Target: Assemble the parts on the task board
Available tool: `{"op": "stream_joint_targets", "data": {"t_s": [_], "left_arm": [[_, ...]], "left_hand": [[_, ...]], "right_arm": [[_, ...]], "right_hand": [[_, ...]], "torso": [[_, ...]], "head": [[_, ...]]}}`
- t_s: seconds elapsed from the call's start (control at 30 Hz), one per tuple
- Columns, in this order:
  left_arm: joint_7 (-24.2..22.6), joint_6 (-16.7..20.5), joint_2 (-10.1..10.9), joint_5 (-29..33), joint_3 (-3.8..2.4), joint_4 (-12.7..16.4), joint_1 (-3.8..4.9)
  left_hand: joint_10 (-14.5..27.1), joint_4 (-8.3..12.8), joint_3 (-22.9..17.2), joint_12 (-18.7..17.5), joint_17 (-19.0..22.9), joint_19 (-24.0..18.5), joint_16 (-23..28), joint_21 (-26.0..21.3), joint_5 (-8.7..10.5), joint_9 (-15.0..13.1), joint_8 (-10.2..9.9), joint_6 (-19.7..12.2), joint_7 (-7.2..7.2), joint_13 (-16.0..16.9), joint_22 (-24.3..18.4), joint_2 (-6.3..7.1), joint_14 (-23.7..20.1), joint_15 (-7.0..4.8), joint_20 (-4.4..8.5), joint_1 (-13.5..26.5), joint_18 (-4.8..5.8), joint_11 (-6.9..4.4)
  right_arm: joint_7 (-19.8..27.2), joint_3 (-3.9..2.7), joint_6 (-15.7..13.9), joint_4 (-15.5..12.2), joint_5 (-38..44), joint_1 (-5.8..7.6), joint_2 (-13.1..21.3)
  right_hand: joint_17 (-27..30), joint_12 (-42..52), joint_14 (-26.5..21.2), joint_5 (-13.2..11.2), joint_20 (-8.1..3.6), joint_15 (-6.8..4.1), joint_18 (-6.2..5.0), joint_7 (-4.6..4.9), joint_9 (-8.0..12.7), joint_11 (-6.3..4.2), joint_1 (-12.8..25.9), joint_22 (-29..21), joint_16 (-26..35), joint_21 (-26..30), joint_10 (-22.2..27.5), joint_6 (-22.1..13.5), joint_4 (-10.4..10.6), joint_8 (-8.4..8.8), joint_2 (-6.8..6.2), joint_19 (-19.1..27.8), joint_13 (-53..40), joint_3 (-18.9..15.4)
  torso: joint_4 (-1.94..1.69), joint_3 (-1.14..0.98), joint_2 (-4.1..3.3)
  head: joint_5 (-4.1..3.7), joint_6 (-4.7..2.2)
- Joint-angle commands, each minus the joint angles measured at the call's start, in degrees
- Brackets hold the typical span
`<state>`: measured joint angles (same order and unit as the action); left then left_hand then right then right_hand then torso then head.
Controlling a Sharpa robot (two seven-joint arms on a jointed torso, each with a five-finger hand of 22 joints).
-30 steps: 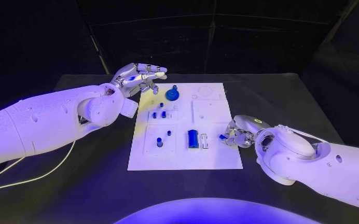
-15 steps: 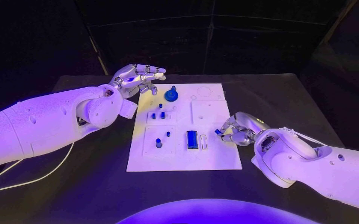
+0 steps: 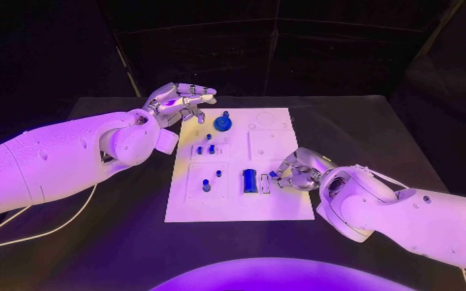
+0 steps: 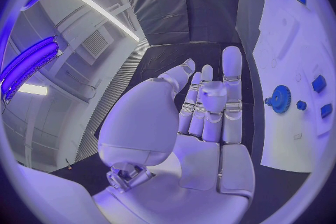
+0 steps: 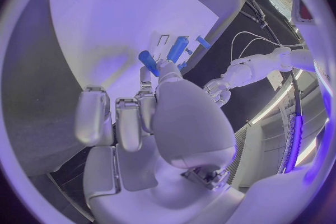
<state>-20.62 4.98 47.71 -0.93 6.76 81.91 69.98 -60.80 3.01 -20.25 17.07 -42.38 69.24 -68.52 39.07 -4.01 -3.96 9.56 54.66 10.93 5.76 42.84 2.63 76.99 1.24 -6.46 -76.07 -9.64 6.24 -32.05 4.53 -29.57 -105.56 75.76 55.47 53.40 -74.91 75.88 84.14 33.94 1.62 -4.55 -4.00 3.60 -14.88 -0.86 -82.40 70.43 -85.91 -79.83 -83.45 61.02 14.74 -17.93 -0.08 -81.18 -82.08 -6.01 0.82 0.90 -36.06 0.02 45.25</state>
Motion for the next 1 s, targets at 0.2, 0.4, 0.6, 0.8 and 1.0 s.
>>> {"op": "stream_joint_targets", "data": {"t_s": [0.2, 0.4, 0.6, 0.8, 1.0], "left_arm": [[-0.2, -0.9, -0.1, -0.1, -0.05, 0.1, 0.07], [-0.2, -1.0, -0.2, -0.1, -0.05, 0.0, 0.07], [-0.2, -1.0, -0.2, -0.1, -0.05, 0.0, 0.07], [-0.3, -1.4, -0.3, -0.1, -0.05, 0.0, 0.07], [-0.3, -1.5, -0.2, -0.1, -0.05, 0.0, 0.08]], "left_hand": [[0.4, 0.0, -0.2, 0.2, -0.1, -0.1, -0.4, -0.4, -0.28, 0.0, 0.2, -0.4, -0.06, 0.1, 0.1, 0.04, -0.3, 0.05, -0.54, 0.2, -0.83, 0.10], [0.4, 0.0, -0.2, 0.2, -0.1, -0.1, -0.4, -0.4, -0.28, 0.0, 0.2, -0.4, -0.06, 0.1, 0.1, 0.04, -0.3, 0.05, -0.54, 0.2, -0.83, 0.10], [0.4, 0.0, -0.2, 0.2, -0.1, -0.1, -0.4, -0.4, -0.28, 0.0, 0.2, -0.4, -0.06, 0.1, 0.1, 0.04, -0.3, 0.05, -0.54, 0.2, -0.83, 0.10], [0.4, 0.0, -0.2, 0.3, -0.3, -0.1, -0.6, -0.4, -0.29, 0.0, 0.3, -0.5, -0.04, 0.1, 0.1, 0.02, -0.2, 0.06, -0.54, 0.2, -0.82, 0.12], [0.5, -0.1, -0.1, 0.3, -0.7, 0.0, -0.8, -0.3, -0.29, 0.0, 0.3, -0.5, -0.03, 0.1, 0.1, 0.02, -0.1, 0.06, -0.54, 0.3, -0.82, 0.13]], "right_arm": [[-0.9, -0.03, 2.9, 0.2, -1.2, 0.09, -1.4], [-1.4, -0.05, 4.0, 0.4, -1.2, 0.10, -1.9], [-1.7, -0.05, 4.9, 1.1, -1.2, 0.11, -2.5], [-1.8, -0.06, 4.2, 1.8, -0.9, 0.11, -3.3], [-1.9, -0.06, 3.1, 2.3, 0.0, 0.11, -4.0]], "right_hand": [[-6.9, 0.7, 4.2, -0.3, 0.02, -0.34, -0.02, -0.75, -0.7, -0.55, 3.0, 0.1, 0.3, 0.2, -1.4, 2.3, 1.7, -0.61, 0.16, 0.1, 1.6, -0.2], [-7.8, 1.6, 4.4, -2.1, -0.28, -0.64, 0.08, -1.10, -1.2, -0.87, 3.8, 0.7, -0.2, -0.1, -1.9, 2.8, 1.5, -0.84, 0.18, -0.3, 0.9, -0.3], [-7.6, 1.5, 4.4, -2.6, -0.34, -0.69, 0.08, -1.16, -1.3, -0.93, 3.8, 0.7, -0.1, -0.1, -1.9, 2.9, 1.4, -0.91, 0.16, -0.3, 0.9, -0.3], [-7.3, 1.1, 4.3, -3.3, -0.40, -0.73, 0.00, -1.19, -1.5, -0.96, 4.0, 0.2, 0.1, 0.1, -1.8, 3.0, 1.5, -0.99, 0.16, -0.1, 1.2, -0.4], [-7.1, 0.7, 4.3, -4.9, -0.42, -0.71, -0.07, -1.15, -1.8, -0.92, 4.4, -0.2, 0.2, 0.4, -1.6, 2.8, 1.5, -1.08, 0.12, 0.1, 1.4, -0.6]], "torso": [[0.12, -0.14, -0.01], [0.05, -0.08, 0.00], [0.00, -0.10, -0.01], [0.01, -0.05, 0.00], [0.00, -0.05, 0.03]], "head": [[0.13, 0.00], [-0.10, 0.11], [-0.10, 0.03], [-0.07, -0.02], [0.08, -0.05]]}}
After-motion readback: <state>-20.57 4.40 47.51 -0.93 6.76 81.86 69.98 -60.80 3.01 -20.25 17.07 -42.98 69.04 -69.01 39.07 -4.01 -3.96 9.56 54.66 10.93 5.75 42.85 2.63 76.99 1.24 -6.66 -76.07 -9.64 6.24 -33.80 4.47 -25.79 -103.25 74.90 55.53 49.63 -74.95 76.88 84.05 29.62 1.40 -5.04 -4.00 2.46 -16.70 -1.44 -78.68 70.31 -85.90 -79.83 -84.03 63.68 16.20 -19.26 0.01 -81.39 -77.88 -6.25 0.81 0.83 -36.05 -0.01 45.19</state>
